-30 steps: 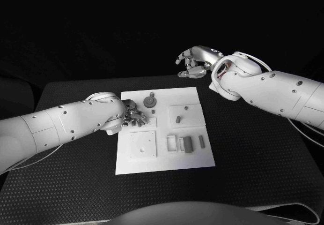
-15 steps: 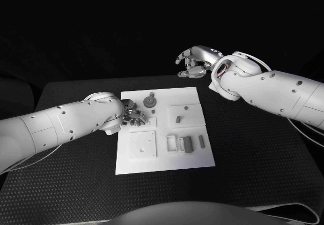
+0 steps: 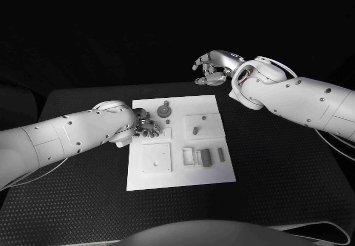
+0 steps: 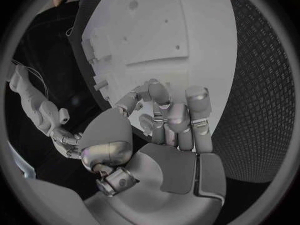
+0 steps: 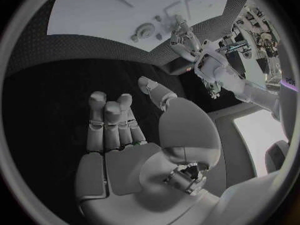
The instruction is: Assemble the parts on the task board
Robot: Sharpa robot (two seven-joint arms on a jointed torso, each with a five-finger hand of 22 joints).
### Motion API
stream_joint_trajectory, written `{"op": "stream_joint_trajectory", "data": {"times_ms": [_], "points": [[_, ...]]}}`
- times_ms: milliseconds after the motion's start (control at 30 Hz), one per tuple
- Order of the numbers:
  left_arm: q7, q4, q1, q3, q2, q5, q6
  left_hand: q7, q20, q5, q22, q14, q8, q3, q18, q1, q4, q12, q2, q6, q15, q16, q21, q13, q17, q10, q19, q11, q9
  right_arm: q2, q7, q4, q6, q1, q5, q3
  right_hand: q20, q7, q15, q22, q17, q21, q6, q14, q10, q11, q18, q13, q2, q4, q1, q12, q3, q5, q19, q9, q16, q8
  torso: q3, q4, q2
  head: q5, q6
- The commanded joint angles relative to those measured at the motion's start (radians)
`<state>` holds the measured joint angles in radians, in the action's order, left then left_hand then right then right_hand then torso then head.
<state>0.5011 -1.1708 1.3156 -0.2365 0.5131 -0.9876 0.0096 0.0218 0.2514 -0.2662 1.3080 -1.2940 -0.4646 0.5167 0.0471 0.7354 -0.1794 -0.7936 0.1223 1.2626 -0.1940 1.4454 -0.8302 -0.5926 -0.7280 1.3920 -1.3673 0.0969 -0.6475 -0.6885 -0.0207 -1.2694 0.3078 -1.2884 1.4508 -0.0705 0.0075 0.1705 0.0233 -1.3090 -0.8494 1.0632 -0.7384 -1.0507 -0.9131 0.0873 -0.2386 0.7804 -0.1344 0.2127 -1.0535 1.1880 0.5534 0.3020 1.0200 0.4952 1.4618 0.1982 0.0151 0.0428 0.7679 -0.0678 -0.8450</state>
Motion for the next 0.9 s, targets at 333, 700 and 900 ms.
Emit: {"op": "stream_joint_trajectory", "data": {"times_ms": [333,700,900], "points": [[-0.008,-0.007,0.000,0.000,-0.001,0.017,0.000,-0.002,0.007,0.007,0.014,-0.001,-0.002,0.003,0.040,-0.005,0.006,-0.007,-0.006,0.005,-0.010,0.006,0.004,0.001,0.000,-0.004,-0.004,0.002,-0.002,0.001,0.005,0.001,-0.010,0.001,0.002,-0.001,-0.005,0.032,-0.004,-0.005,0.001,-0.003,0.018,0.002,0.000,0.002,-0.023,-0.002,0.008,0.002,0.001,0.004,-0.003,0.000,0.001,-0.002,-0.003,0.004,0.0005,-0.0005,0.000,-0.001,0.000],[-0.011,-0.013,-0.002,0.000,0.000,0.019,0.006,-0.002,0.007,0.007,0.014,-0.001,-0.002,0.002,0.040,-0.006,0.006,-0.007,-0.006,0.006,-0.010,0.007,0.004,0.001,0.000,-0.004,-0.004,0.002,-0.003,0.001,0.005,0.001,-0.011,0.001,0.002,-0.001,-0.005,0.032,-0.004,-0.005,0.001,-0.003,0.017,0.002,0.000,0.002,-0.023,-0.002,0.008,0.002,0.002,0.004,-0.003,0.000,0.002,-0.002,-0.003,0.004,-0.0012,0.0014,0.000,-0.002,-0.002],[-0.012,-0.012,-0.002,0.000,0.001,0.020,0.002,-0.002,0.007,0.008,0.014,-0.001,-0.002,0.001,0.040,-0.007,0.006,-0.008,-0.005,0.006,-0.010,0.007,0.004,0.001,0.000,-0.004,-0.004,0.003,-0.003,0.001,0.005,0.002,-0.010,0.002,0.002,-0.001,-0.006,0.032,-0.004,-0.005,0.001,-0.003,0.017,0.002,0.000,0.002,-0.023,-0.002,0.008,0.002,0.002,0.005,-0.003,0.000,0.002,-0.002,-0.003,0.004,-0.0020,0.0008,0.001,-0.001,-0.001]]}}
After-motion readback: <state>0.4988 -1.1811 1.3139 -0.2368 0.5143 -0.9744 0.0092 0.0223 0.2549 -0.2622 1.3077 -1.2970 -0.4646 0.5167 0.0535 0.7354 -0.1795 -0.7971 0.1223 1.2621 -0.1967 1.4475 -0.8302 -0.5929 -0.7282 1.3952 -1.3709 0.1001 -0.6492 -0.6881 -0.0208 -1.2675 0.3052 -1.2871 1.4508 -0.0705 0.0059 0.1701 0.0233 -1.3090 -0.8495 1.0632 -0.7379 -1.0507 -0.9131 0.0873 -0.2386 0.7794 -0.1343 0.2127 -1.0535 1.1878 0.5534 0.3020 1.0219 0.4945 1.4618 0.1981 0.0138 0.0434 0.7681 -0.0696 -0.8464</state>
